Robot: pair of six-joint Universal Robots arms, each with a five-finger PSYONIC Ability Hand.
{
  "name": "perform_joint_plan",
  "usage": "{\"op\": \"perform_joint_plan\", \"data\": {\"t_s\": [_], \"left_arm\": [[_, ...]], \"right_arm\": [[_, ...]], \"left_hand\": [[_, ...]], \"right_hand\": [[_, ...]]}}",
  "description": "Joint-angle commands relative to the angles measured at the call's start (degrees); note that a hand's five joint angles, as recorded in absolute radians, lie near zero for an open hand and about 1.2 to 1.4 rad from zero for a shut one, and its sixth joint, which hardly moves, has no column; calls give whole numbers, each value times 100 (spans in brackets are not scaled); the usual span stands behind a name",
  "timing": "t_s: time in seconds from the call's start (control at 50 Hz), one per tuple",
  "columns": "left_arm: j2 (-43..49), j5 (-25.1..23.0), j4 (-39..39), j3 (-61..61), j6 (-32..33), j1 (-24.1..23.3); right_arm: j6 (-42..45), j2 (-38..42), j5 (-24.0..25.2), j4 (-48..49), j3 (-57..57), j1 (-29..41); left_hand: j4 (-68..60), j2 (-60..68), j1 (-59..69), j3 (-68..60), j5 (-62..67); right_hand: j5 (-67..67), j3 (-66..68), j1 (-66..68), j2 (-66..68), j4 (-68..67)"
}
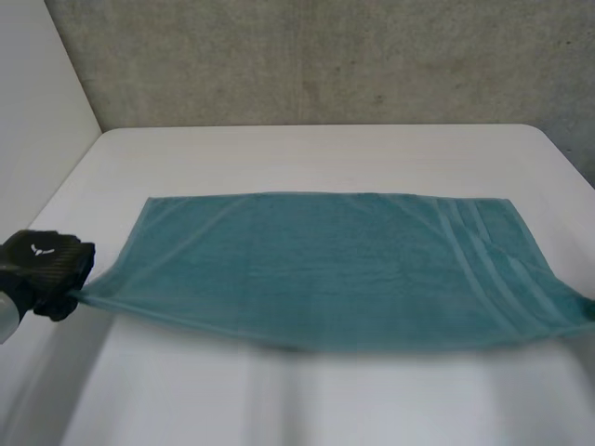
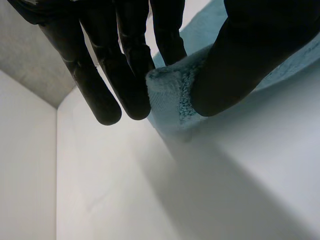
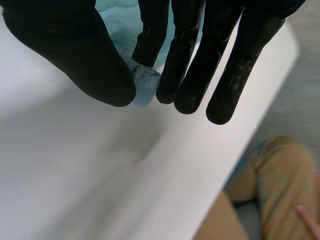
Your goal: Fold the laundry
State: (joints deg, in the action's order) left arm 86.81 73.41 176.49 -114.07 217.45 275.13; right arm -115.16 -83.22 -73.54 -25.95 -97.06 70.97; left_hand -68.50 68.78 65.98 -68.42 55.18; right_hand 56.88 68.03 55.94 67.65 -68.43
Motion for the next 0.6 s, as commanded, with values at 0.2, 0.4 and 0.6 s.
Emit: {"op": "perform_joint_plan", "data": {"t_s": [0.2, 0.4, 0.6], "left_arm": [[3814, 577, 1985, 3361, -334, -987], [5230, 639, 2363, 5392, -405, -1295], [5962, 771, 2460, 6213, -387, -1375]], "right_arm": [[-1685, 2793, -811, 2217, 2446, 1543], [-2116, 4312, -1109, 3735, 4131, 1990], [-2098, 5130, -1285, 4071, 5099, 2219]], "left_hand": [[-1150, 1122, 1402, -1158, 1482], [-1150, 1122, 1402, -1158, 1482], [-1150, 1122, 1402, -1158, 1482]], "right_hand": [[1312, 1197, 2406, 1235, -1157], [1312, 1197, 2406, 1235, -1157], [286, 170, 1380, 208, -130]]}}
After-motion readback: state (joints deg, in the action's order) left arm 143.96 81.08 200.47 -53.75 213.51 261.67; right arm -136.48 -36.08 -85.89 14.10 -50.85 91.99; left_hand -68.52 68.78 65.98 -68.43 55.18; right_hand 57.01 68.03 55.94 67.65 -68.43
